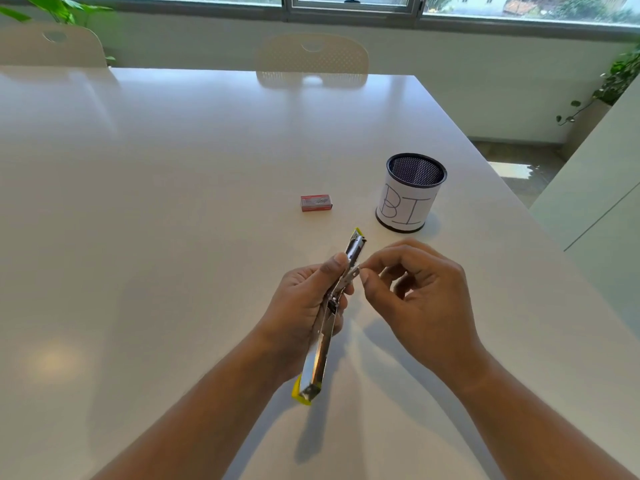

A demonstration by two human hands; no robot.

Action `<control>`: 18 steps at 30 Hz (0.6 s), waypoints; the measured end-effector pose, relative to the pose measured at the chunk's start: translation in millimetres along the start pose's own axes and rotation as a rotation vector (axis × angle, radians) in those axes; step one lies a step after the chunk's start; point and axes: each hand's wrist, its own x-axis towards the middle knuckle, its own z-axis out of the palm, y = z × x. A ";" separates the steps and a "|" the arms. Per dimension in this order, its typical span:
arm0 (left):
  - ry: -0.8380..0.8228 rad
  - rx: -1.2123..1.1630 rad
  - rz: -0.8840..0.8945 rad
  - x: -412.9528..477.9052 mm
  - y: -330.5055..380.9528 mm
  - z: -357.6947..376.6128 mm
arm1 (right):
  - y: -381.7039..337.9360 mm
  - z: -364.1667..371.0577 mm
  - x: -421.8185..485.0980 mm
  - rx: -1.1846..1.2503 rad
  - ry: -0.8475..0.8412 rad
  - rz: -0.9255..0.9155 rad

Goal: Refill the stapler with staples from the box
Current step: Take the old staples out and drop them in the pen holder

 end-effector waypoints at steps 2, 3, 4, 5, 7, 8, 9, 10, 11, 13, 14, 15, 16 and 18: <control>0.051 -0.025 -0.024 0.1 1.4 -0.8 | -2.2 1.5 -2.2 0.006 -0.013 -0.012; 0.069 -0.040 -0.035 -0.1 2.5 -1.0 | -2.8 2.0 -3.3 0.015 -0.022 -0.021; 0.082 -0.056 -0.046 -0.2 3.6 -1.4 | -3.4 2.1 -4.2 0.021 -0.024 -0.033; 0.091 -0.072 -0.058 -0.1 4.6 -1.0 | -4.2 2.2 -4.7 0.021 -0.020 -0.048; 0.105 -0.102 -0.075 -0.4 5.8 -0.1 | -5.9 3.2 -5.5 0.020 -0.022 -0.091; 0.108 -0.108 -0.078 -0.6 6.2 0.6 | -7.2 5.0 -6.7 0.026 -0.036 -0.121; 0.104 -0.110 -0.082 -1.0 6.4 1.5 | -8.9 7.5 -8.8 0.039 -0.055 -0.145; 0.093 -0.115 -0.089 -1.6 6.8 2.5 | -10.4 9.9 -11.0 0.060 -0.071 -0.151; 0.085 -0.126 -0.101 -2.3 7.1 3.6 | -11.4 10.7 -12.3 0.091 -0.078 -0.140; 0.072 -0.168 -0.137 -3.1 8.0 4.1 | -11.4 7.0 -11.0 0.148 -0.058 -0.112; 0.058 -0.187 -0.158 -3.2 8.4 4.0 | -10.9 3.7 -8.6 0.146 -0.028 -0.105; 0.035 -0.199 -0.180 -3.6 9.2 4.5 | -9.7 0.1 -5.4 0.117 0.008 -0.101; 0.004 -0.203 -0.198 -4.4 10.1 4.6 | -7.9 -3.7 -2.0 0.066 0.039 -0.101; -0.060 -0.206 -0.232 -5.4 11.3 4.3 | -2.9 -9.1 3.6 -0.082 0.069 -0.107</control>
